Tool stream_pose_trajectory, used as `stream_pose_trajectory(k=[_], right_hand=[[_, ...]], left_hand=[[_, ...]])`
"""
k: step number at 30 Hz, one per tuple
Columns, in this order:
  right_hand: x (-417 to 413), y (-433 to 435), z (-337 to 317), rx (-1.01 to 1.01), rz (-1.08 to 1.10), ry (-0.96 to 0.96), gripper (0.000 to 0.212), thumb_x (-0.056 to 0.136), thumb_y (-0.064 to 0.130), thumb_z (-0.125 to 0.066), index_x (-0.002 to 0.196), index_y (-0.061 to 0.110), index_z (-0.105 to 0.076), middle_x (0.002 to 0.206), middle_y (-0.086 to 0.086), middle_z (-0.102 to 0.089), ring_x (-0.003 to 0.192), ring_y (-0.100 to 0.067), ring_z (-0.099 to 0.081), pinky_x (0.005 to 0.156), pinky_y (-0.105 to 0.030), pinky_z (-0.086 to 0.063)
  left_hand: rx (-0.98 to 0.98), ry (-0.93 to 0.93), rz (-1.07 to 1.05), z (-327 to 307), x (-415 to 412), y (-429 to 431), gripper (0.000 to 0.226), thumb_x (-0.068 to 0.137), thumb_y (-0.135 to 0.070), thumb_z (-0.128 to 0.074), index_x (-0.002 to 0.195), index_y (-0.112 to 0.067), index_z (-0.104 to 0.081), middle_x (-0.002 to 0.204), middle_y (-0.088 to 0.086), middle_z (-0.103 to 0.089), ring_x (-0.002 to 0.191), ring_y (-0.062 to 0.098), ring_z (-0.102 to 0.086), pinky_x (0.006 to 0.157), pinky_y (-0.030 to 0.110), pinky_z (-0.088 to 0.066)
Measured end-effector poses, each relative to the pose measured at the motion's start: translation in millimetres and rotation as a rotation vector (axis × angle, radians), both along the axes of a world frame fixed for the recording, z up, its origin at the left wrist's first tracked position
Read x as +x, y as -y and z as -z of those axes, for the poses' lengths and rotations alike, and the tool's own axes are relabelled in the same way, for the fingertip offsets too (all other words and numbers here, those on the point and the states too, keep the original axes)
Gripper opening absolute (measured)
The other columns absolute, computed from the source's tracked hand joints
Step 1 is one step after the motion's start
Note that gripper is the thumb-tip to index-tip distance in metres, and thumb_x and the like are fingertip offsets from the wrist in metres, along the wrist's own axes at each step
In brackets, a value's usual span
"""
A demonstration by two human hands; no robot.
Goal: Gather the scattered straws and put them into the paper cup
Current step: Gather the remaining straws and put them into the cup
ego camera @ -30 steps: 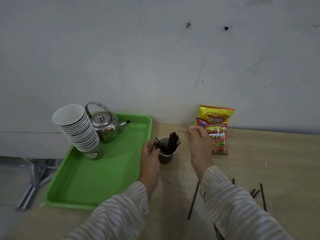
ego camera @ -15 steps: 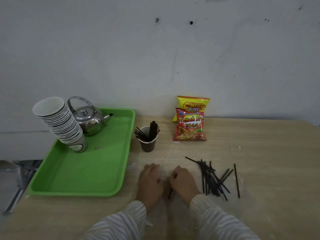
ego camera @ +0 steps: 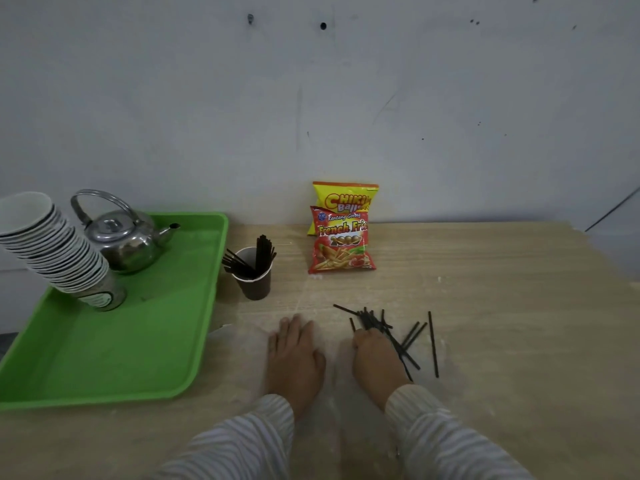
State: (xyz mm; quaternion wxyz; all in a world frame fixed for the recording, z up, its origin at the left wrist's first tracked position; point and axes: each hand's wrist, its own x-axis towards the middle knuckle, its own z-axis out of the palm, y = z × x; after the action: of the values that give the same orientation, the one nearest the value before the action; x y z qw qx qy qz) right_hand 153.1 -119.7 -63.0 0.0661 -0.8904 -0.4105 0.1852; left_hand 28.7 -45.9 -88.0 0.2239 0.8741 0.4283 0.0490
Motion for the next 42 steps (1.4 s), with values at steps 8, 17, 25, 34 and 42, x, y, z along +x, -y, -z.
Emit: stream_pose_trajectory(k=[8,17,25,34,42], right_hand=[[44,34,-20,0.189,0.447,0.046,0.038,0.087,0.028,-0.051,0.118,0.007,-0.049,0.121,-0.019,-0.049,0.108,-0.034,-0.046,0.090,-0.040,-0.040],[14,21,-13,0.078,0.330,-0.040,0.076,0.077,0.058,-0.056,0.134,0.013,-0.035,0.134,-0.015,-0.042,0.122,-0.034,-0.040,0.101,-0.042,-0.036],[7,7,-7,0.158,0.197,-0.029,0.053,0.085,0.024,-0.055,0.134,0.013,-0.037,0.125,-0.010,-0.047,0.110,-0.026,-0.044,0.094,-0.034,-0.040],[37,-59,-15,-0.030,-0.137,0.299,0.031,0.087,0.024,-0.040,0.103,0.010,-0.062,0.107,-0.009,-0.060,0.102,-0.029,-0.050,0.087,-0.042,-0.037],[39,-83,-5,-0.089,-0.188,0.305,0.033,0.083,0.024,-0.038,0.098,0.010,-0.064,0.101,-0.010,-0.064,0.093,-0.028,-0.057,0.088,-0.043,-0.034]], left_hand=[[0.097,-0.011,0.023,6,3,3,0.054,0.092,-0.036,-0.026,0.144,-0.021,-0.023,0.158,0.005,-0.019,0.146,0.022,-0.007,0.118,0.041,-0.001],[0.100,-0.020,0.017,6,3,2,0.055,0.092,-0.039,-0.023,0.143,-0.020,-0.024,0.157,0.005,-0.021,0.146,0.022,-0.008,0.118,0.042,-0.002],[0.098,-0.032,0.027,5,3,2,0.055,0.091,-0.039,-0.023,0.143,-0.020,-0.024,0.157,0.005,-0.021,0.146,0.022,-0.008,0.117,0.042,-0.001],[0.107,-0.023,0.023,4,3,4,0.053,0.092,-0.037,-0.024,0.143,-0.021,-0.025,0.158,0.005,-0.019,0.146,0.022,-0.007,0.117,0.042,-0.001],[0.110,-0.041,0.018,6,5,4,0.058,0.088,-0.039,-0.020,0.141,-0.019,-0.030,0.155,0.007,-0.027,0.145,0.024,-0.014,0.117,0.044,-0.005]])
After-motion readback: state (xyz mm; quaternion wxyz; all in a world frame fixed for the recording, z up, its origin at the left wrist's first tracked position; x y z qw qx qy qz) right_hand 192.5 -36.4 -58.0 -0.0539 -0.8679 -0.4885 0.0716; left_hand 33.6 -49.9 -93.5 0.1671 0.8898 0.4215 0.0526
